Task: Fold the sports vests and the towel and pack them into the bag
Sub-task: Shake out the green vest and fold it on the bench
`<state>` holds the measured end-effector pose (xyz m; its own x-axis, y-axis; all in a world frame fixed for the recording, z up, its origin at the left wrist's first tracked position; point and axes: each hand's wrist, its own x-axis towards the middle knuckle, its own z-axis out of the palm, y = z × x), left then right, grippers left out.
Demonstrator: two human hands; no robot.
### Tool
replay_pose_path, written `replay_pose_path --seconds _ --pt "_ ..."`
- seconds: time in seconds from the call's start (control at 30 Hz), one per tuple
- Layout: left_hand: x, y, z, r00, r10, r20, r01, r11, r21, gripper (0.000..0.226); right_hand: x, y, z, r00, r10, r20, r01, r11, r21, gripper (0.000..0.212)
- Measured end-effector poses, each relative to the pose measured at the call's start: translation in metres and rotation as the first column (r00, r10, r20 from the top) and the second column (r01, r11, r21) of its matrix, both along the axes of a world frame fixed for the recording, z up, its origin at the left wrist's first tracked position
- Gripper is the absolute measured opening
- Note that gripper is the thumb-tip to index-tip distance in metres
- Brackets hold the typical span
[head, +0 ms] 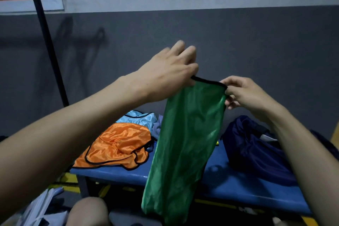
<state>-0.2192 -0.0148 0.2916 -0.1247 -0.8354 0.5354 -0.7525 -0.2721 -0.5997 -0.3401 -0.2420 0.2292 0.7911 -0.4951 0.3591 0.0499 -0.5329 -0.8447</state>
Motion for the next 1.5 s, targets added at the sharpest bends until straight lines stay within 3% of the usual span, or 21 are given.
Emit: replay_pose_path --seconds 0.07,0.13,0.23,0.3,0.4,0.53,0.73,0.9,1.07,1.17,1.23,1.33,1.4,1.5 --pt "-0.005 -0.002 -0.002 0.908 0.03 -0.418 0.018 0.994 0.111 0.024 -0.007 -0.003 0.003 1.0 -0.013 0.013 0.014 0.999 -0.034 0.029" --pt "-0.003 -0.009 -0.006 0.796 -0.062 -0.603 0.153 0.983 0.1 0.024 -0.01 -0.009 0.016 0.999 -0.043 0.029 0.046 0.996 -0.082 0.031" --pt "0.007 -0.024 -0.009 0.612 -0.31 -0.728 0.296 0.943 -0.152 0.019 -0.002 -0.018 0.054 0.987 -0.135 0.092 0.149 0.975 -0.166 0.033" --pt "0.024 -0.039 -0.005 0.495 -0.434 -0.753 0.292 0.899 -0.326 0.018 0.016 -0.023 0.08 0.971 -0.188 0.15 0.217 0.952 -0.216 0.034" --pt "0.065 -0.058 -0.003 0.439 -0.491 -0.752 0.195 0.87 -0.454 0.024 0.073 -0.034 0.103 0.961 -0.204 0.187 0.249 0.931 -0.265 0.036" --pt "0.144 -0.07 -0.043 0.496 -0.365 -0.788 0.0 0.908 -0.42 0.027 0.184 -0.052 0.067 0.983 -0.17 0.061 0.181 0.932 -0.314 0.034" --pt "0.255 -0.054 -0.169 0.468 -0.108 -0.877 -0.302 0.913 -0.274 0.023 0.347 -0.049 -0.077 0.99 0.017 -0.138 -0.041 0.984 -0.176 0.034" --pt "0.322 -0.027 -0.249 0.329 0.193 -0.924 -0.526 0.85 -0.009 0.019 0.442 -0.028 -0.18 0.955 0.153 -0.255 -0.189 0.974 -0.124 0.032" --pt "0.361 0.001 -0.266 0.177 0.347 -0.921 -0.64 0.752 0.16 0.02 0.483 -0.004 -0.201 0.951 0.212 -0.227 -0.243 0.963 -0.12 0.025" --pt "0.355 -0.001 -0.274 0.216 0.481 -0.85 -0.705 0.679 0.205 0.03 0.483 0.001 -0.202 0.946 0.229 -0.231 -0.272 0.947 -0.172 0.025" --pt "0.341 -0.012 -0.272 0.349 0.396 -0.849 -0.664 0.744 0.074 0.04 0.468 -0.002 -0.197 0.952 0.229 -0.202 -0.269 0.942 -0.201 0.032" --pt "0.311 -0.035 -0.269 0.542 0.171 -0.823 -0.424 0.901 -0.091 0.032 0.42 -0.017 -0.187 0.965 0.218 -0.142 -0.248 0.936 -0.25 0.031" --pt "0.288 -0.053 -0.273 0.563 0.095 -0.821 -0.25 0.966 -0.06 0.024 0.37 -0.036 -0.185 0.971 0.193 -0.143 -0.226 0.935 -0.274 0.023" --pt "0.248 -0.083 -0.283 0.519 0.034 -0.854 0.01 0.999 0.046 0.017 0.281 -0.07 -0.19 0.962 0.088 -0.257 -0.173 0.928 -0.329 0.016"
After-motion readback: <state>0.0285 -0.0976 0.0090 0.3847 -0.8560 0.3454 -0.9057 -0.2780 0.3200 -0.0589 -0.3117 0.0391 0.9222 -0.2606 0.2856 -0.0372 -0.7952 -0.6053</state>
